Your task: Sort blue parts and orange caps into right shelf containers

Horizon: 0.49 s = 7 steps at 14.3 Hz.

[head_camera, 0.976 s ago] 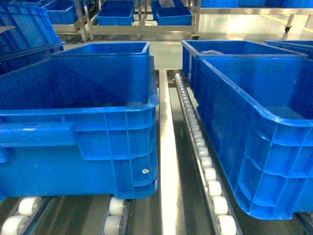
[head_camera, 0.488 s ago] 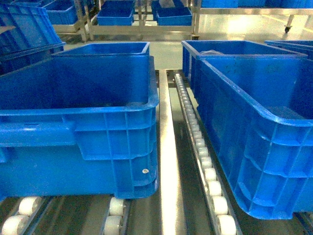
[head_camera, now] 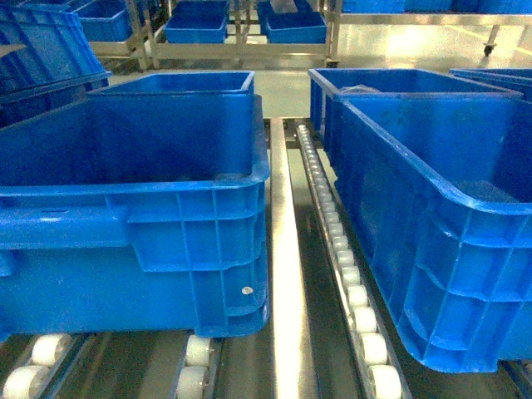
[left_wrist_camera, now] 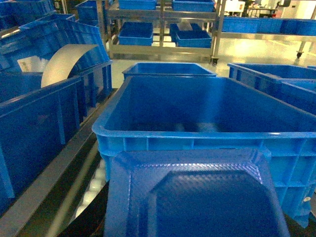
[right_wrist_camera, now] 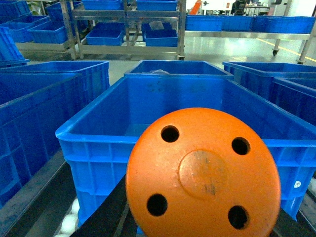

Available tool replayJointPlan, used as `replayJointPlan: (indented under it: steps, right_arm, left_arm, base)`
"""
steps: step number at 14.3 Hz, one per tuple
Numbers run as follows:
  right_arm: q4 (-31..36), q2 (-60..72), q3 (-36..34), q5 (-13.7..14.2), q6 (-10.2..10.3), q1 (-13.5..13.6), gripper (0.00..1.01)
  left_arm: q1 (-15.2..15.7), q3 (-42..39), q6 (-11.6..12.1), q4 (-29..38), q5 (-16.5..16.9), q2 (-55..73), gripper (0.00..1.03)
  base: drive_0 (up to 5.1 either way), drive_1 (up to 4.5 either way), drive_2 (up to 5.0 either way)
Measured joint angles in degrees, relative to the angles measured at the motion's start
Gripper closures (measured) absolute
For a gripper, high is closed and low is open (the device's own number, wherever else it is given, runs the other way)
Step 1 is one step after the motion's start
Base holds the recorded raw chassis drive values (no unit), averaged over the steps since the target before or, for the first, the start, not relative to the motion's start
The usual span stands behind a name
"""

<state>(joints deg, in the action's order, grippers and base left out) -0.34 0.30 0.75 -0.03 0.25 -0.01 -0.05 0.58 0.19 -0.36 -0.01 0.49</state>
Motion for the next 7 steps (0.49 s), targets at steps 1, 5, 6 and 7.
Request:
replayJointPlan:
  steps: [1, 5, 6, 7]
  right_arm:
    - [0.0, 0.0, 0.0, 0.0, 0.0, 0.0, 0.58]
    - [0.0, 0.0, 0.0, 0.0, 0.0, 0.0, 0.58]
    - [0.0, 0.0, 0.0, 0.0, 0.0, 0.0, 0.58]
    - [0.0, 0.0, 0.0, 0.0, 0.0, 0.0, 0.58]
  left_arm:
    - [0.0, 0.0, 0.0, 0.0, 0.0, 0.0, 0.6]
    - [0.0, 0.0, 0.0, 0.0, 0.0, 0.0, 0.6]
    - [0.0, 0.0, 0.0, 0.0, 0.0, 0.0, 0.6]
    - [0.0, 0.0, 0.0, 0.0, 0.0, 0.0, 0.6]
  base:
    - [0.0, 0.0, 0.0]
    - [0.0, 0.0, 0.0]
    - [0.0, 0.0, 0.0]
    - [0.0, 0.0, 0.0]
